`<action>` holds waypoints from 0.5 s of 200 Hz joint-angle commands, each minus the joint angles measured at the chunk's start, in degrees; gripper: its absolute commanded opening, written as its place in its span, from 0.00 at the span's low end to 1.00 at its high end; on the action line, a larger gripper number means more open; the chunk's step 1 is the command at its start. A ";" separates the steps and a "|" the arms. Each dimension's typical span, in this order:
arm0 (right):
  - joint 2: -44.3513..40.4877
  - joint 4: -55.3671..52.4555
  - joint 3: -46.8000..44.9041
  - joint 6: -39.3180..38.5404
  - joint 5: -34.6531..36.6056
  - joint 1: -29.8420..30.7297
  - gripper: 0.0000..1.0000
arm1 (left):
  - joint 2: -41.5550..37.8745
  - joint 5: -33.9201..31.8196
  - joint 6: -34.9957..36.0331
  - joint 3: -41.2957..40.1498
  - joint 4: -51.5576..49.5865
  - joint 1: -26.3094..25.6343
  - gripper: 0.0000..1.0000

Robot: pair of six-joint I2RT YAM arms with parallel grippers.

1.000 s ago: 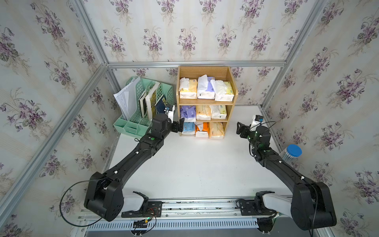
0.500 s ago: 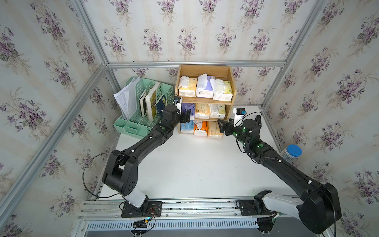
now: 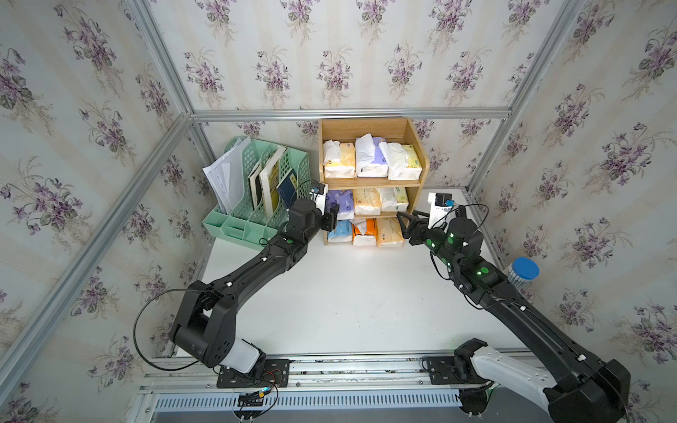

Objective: Remove the tissue boxes from the shelf
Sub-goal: Adjust the shelf at the center of the board.

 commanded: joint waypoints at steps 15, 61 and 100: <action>-2.64 -1.82 0.75 1.88 0.39 -0.01 0.59 | -2.91 5.71 1.63 -2.44 -0.12 -3.74 0.66; -0.27 -4.24 7.82 5.44 2.70 0.08 0.56 | -8.89 0.14 1.26 -7.07 -3.02 -5.78 0.76; 8.06 -3.89 15.54 9.20 1.82 1.63 0.56 | -13.02 -4.30 1.61 -10.26 -5.22 -5.70 0.91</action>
